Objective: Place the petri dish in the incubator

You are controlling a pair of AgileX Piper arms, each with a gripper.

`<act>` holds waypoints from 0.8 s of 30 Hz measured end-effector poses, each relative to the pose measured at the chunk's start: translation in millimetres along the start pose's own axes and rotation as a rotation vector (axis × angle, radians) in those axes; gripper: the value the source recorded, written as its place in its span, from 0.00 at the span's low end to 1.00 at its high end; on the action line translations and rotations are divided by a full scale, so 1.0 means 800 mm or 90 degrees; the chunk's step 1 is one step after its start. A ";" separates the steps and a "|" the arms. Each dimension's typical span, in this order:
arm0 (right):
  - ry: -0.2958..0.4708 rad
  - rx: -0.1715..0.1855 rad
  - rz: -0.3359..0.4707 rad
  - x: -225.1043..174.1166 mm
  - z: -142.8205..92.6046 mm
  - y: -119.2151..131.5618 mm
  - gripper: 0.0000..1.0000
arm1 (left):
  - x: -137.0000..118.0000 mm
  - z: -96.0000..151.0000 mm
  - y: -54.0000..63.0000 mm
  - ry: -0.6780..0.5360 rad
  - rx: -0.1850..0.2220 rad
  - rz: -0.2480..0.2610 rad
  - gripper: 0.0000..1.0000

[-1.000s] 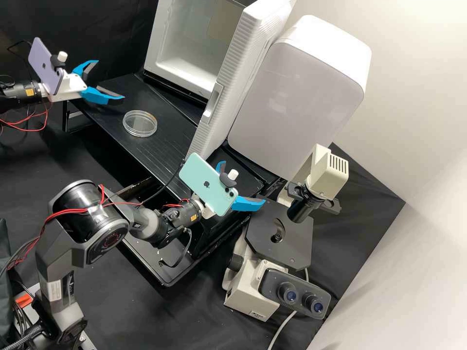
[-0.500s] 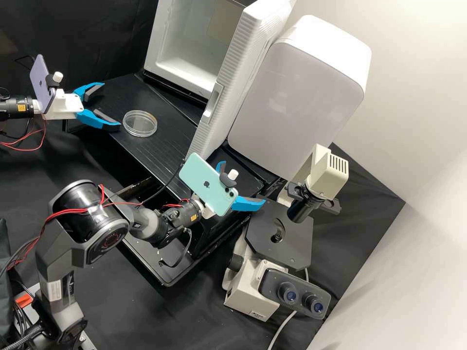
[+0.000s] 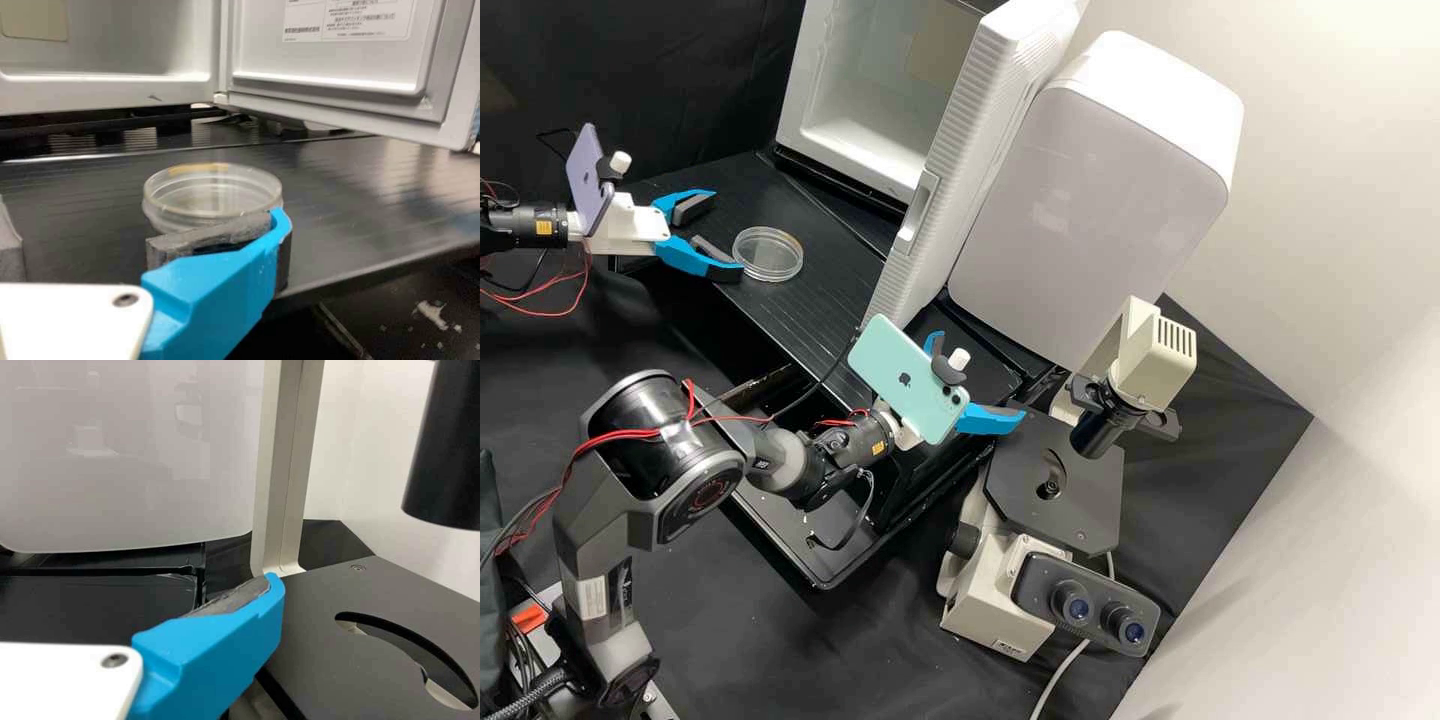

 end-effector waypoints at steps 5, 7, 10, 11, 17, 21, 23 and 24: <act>0.000 0.000 0.000 0.000 0.000 0.000 1.00 | 0.021 0.007 0.001 -0.014 0.006 -0.020 1.00; 0.000 0.000 0.000 0.000 0.000 0.000 1.00 | 0.028 0.010 0.002 -0.017 0.005 -0.021 1.00; 0.000 0.000 0.000 0.000 0.000 0.000 1.00 | 0.038 0.015 0.003 -0.018 0.002 -0.027 1.00; 0.000 0.000 0.000 0.000 0.000 0.000 1.00 | 0.041 0.018 0.003 -0.020 0.001 -0.029 1.00; 0.000 0.000 0.000 0.000 0.000 0.000 1.00 | 0.055 0.032 0.001 -0.038 0.003 -0.043 1.00; 0.000 0.000 0.000 0.000 0.000 0.000 1.00 | 0.060 0.035 0.000 -0.044 0.002 -0.044 1.00; 0.000 0.000 0.000 0.000 0.000 0.000 1.00 | 0.062 0.035 -0.001 -0.044 0.002 -0.045 1.00; 0.000 0.000 0.000 0.000 0.000 0.000 1.00 | 0.062 0.036 -0.001 -0.045 0.002 -0.046 1.00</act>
